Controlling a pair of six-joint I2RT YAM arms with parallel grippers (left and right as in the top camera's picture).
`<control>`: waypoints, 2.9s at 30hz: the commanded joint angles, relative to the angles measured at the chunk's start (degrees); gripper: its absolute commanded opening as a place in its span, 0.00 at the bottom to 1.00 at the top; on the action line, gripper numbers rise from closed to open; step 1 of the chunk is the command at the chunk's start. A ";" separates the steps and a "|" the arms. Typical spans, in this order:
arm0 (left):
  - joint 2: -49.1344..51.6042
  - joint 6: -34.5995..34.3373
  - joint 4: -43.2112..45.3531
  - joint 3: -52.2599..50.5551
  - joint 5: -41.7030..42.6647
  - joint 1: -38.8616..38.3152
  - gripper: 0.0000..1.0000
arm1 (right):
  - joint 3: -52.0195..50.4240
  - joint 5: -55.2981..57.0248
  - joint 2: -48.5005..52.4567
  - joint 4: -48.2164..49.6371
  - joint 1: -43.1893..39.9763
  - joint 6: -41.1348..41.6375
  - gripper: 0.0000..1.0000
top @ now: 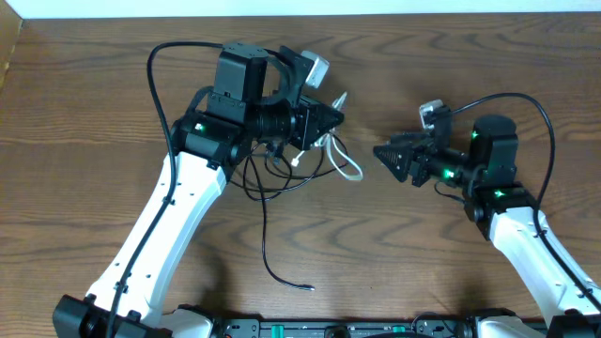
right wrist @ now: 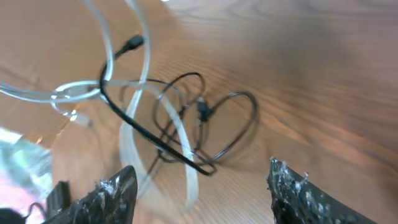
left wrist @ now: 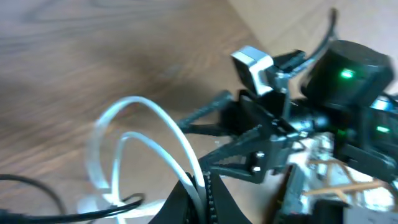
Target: Untangle cables
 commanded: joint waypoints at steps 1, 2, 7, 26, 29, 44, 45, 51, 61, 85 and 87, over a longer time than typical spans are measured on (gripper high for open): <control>0.22 -0.76 -0.44 0.22 7.82 -0.15 0.08 | 0.13 -5.01 0.17 2.10 2.03 -0.52 0.66; 0.22 -0.76 -0.72 0.22 8.26 -0.15 0.07 | 0.13 -5.01 0.17 3.08 2.54 -0.52 0.66; 0.26 -0.76 -1.88 0.22 11.63 -1.18 0.07 | 0.13 -4.17 0.17 11.30 4.90 -0.52 0.70; 0.26 -0.76 -2.56 0.22 22.60 -2.78 0.08 | 0.13 1.05 0.17 27.43 5.55 -0.50 0.74; 0.26 -0.74 -2.60 0.22 22.91 -2.75 0.08 | 0.13 0.79 0.17 29.92 5.55 -0.50 0.76; 0.26 0.37 -6.36 0.20 7.26 -2.75 0.15 | 0.13 0.81 0.17 22.45 5.55 2.51 0.01; 0.26 0.37 -7.06 0.22 5.44 -2.75 0.16 | 0.13 0.81 0.17 21.14 5.55 2.49 0.01; 0.26 0.39 -9.84 0.20 0.31 -2.75 0.29 | 0.13 1.51 0.17 14.34 5.53 1.18 0.01; 0.26 0.37 -10.49 0.20 0.28 -2.75 0.14 | 0.13 2.29 0.17 13.86 5.51 1.25 0.01; 3.41 0.37 -9.35 -0.35 -4.83 -2.75 0.13 | 0.13 2.21 0.17 13.84 5.55 1.25 0.01; 3.50 0.37 -8.66 -0.33 -4.83 -2.75 0.07 | 0.13 2.23 0.17 13.77 5.55 1.25 0.01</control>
